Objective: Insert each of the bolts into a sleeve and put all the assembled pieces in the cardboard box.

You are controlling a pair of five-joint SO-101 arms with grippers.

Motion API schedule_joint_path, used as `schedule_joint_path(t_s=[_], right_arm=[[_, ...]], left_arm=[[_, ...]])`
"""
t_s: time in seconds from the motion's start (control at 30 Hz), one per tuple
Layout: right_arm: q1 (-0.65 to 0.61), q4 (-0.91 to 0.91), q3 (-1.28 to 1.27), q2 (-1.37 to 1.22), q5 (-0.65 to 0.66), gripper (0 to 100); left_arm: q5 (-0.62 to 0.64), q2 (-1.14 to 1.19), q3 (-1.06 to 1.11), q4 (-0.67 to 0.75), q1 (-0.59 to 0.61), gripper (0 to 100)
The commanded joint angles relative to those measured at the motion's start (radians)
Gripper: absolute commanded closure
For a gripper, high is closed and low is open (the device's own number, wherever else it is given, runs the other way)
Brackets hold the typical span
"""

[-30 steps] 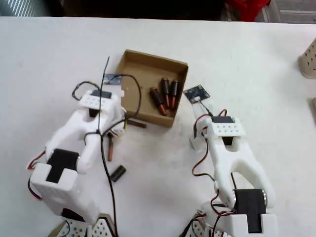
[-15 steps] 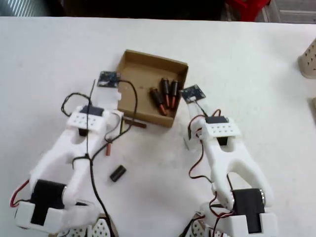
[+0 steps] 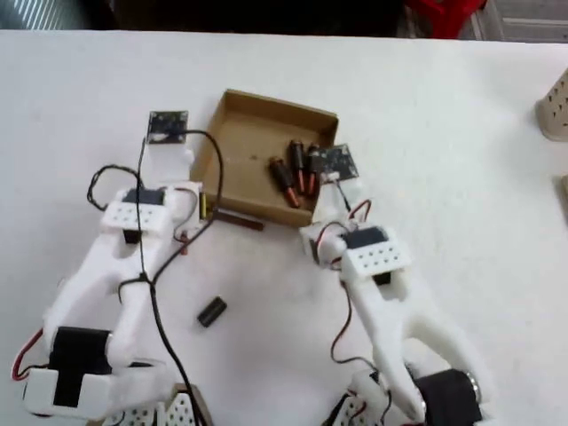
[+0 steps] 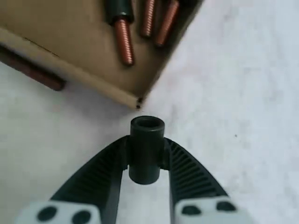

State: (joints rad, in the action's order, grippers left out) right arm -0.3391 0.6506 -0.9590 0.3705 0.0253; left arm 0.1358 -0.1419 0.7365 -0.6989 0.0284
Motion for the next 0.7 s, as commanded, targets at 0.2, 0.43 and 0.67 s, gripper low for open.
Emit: schedule_joint_path(t_s=[0.2,0.43,0.67], right_arm=[[-0.084,-0.251,-0.141,0.226,-0.012,98.1],[-0.12,-0.57,-0.195,0.232,-0.012,98.1],[-0.282,-0.917,-0.27,0.22,-0.012,98.1]], left_arm=[[-0.005,-0.004,-0.008,0.028,0.028,98],[-0.005,-0.004,-0.015,0.029,0.074,98],[-0.005,-0.004,-0.008,0.064,0.074,98]])
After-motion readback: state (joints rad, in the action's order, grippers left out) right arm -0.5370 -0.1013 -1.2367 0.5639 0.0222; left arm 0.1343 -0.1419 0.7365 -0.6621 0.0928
